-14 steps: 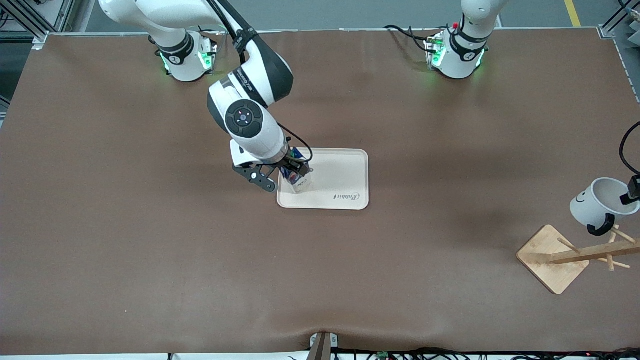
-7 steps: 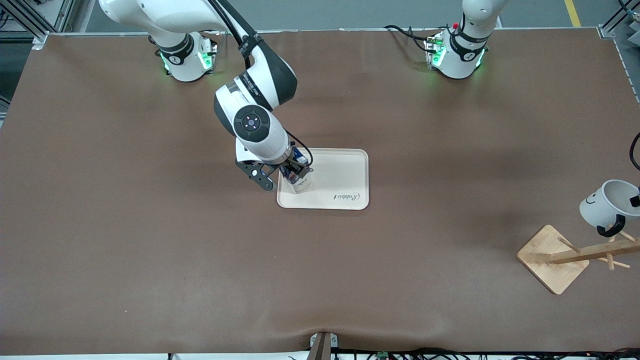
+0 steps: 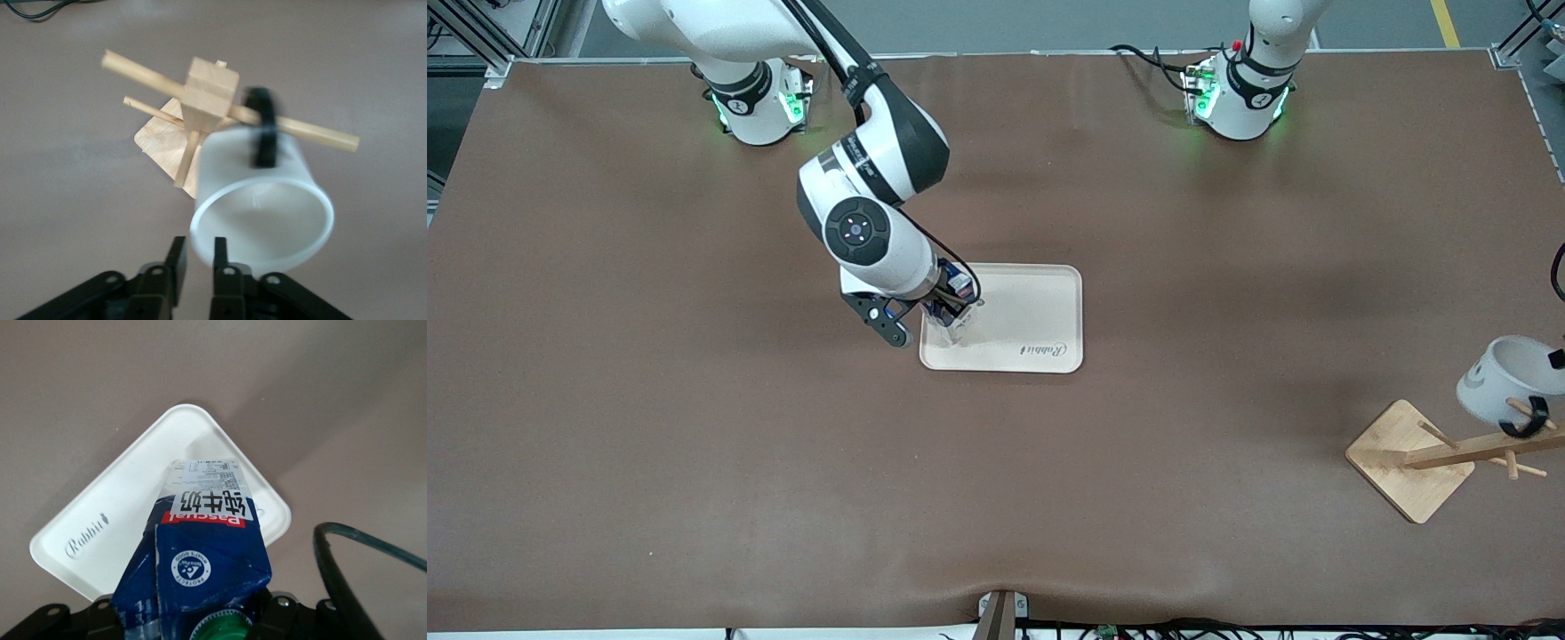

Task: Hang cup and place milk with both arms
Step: 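Carry the milk carton off the tray with the right gripper while the left gripper withdraws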

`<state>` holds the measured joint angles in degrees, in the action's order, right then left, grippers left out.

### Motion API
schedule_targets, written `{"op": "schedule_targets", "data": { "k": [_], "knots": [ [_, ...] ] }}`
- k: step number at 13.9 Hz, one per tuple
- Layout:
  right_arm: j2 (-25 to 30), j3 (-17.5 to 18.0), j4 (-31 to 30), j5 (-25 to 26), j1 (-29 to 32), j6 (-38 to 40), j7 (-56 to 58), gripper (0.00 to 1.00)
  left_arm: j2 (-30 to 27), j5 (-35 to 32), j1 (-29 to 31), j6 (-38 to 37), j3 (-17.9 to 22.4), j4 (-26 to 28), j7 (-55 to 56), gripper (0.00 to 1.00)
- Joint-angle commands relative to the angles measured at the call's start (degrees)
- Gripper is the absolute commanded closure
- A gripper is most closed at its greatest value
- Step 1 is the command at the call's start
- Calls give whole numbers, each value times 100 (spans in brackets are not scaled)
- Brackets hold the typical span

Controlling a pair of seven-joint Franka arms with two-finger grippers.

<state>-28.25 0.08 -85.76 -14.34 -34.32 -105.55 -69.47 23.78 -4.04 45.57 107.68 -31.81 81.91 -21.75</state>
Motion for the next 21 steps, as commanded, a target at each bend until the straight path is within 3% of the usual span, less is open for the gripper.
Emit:
{"op": "schedule_targets", "data": {
  "k": [1, 5, 8, 12, 14, 18, 21],
  "knots": [
    [39, 36, 577, 10, 565, 1104, 1307, 82, 13, 157, 22, -37, -36, -97, -137, 0],
    [30, 27, 455, 1062, 1505, 1336, 3566, 80, -136, 166, -22, -80, -185, -53, 432, 0],
    [-5, 27, 420, 1188, 2235, 1248, 5105, 80, -294, 149, -31, -317, -483, -35, 1075, 0],
    [39, 27, -203, 1416, 3184, 669, 6688, 79, -636, 52, -40, -371, -931, 201, 1891, 0],
    [83, 27, -633, 1417, 3527, 432, 6894, 79, -856, 52, -40, -388, -1099, 377, 2244, 0],
    [819, 27, -1801, 1540, 3958, -78, 6920, 79, -1024, 43, -40, -599, -1503, 387, 2991, 0],
    [1320, 27, -2584, 1540, 4021, -491, 6973, 79, -1024, -464, -84, -704, -1644, 282, 2687, 0]
  ]
}}
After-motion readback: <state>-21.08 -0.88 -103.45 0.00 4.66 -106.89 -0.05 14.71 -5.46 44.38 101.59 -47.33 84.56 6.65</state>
